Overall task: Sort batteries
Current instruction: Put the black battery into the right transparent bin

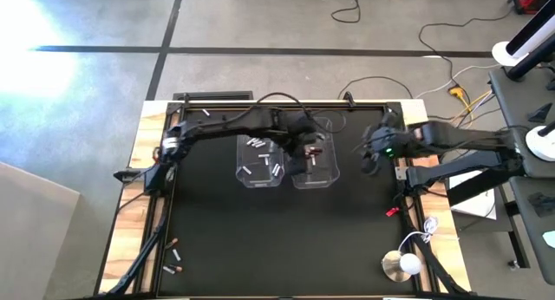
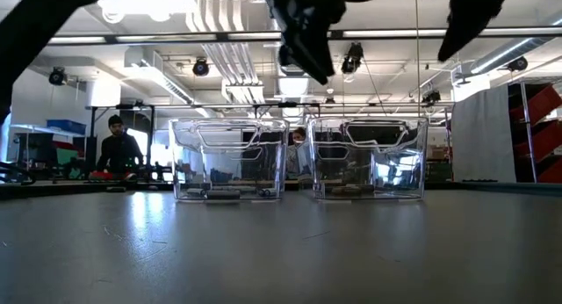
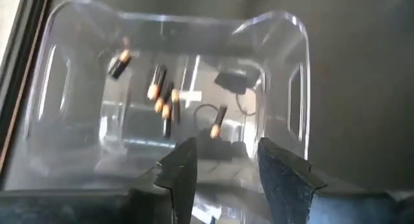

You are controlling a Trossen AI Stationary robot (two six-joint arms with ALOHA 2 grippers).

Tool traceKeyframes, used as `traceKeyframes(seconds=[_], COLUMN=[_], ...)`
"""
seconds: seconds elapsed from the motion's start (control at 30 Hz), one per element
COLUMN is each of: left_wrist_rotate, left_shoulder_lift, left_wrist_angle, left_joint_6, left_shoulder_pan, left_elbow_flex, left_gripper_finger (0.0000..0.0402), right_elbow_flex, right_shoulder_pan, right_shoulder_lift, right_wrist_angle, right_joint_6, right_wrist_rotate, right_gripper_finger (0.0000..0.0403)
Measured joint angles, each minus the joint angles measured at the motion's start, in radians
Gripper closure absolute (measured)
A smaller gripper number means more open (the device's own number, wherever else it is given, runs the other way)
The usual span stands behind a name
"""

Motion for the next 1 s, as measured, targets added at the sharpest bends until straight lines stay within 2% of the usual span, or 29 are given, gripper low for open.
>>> traceKeyframes(seconds=[0.13,0.23,0.37,0.5,0.63,0.77,0.83,1.0], left_wrist_rotate=[-0.050,-0.107,-0.239,-0.378,-0.472,-0.506,-0.520,-0.645], left_shoulder_lift=[-0.122,-0.236,-0.405,-0.563,-0.700,-0.795,-0.829,-0.844], left_wrist_angle=[-0.009,0.010,0.066,0.078,0.069,0.054,0.049,0.056], left_joint_6=[-0.083,-0.169,-0.340,-0.600,-0.902,-1.363,-1.539,-1.745], left_shoulder_pan=[-0.002,-0.005,-0.011,-0.006,0.011,0.081,0.121,0.222], left_elbow_flex=[-0.172,-0.363,-0.607,-0.784,-0.899,-1.010,-1.069,-1.184], left_gripper_finger=[0.0268,0.0270,0.0267,0.0255,0.0237,0.0216,0.0209,0.0203], right_elbow_flex=[-0.123,-0.157,-0.161,-0.156,-0.155,-0.155,-0.155,-0.155], right_shoulder_pan=[-0.006,-0.007,-0.013,-0.027,-0.049,-0.069,-0.079,-0.085], right_shoulder_lift=[0.012,0.028,0.053,0.074,0.095,0.122,0.137,0.181], right_wrist_angle=[0.227,0.323,0.393,0.468,0.551,0.619,0.634,0.672], right_joint_6=[0.090,0.135,0.144,0.115,0.082,0.073,0.072,0.059], right_wrist_rotate=[-0.080,-0.077,-0.051,-0.051,-0.054,-0.064,-0.088,-0.116], right_gripper_finger=[0.0125,0.0121,0.0117,0.0118,0.0122,0.0117,0.0114,0.0107])
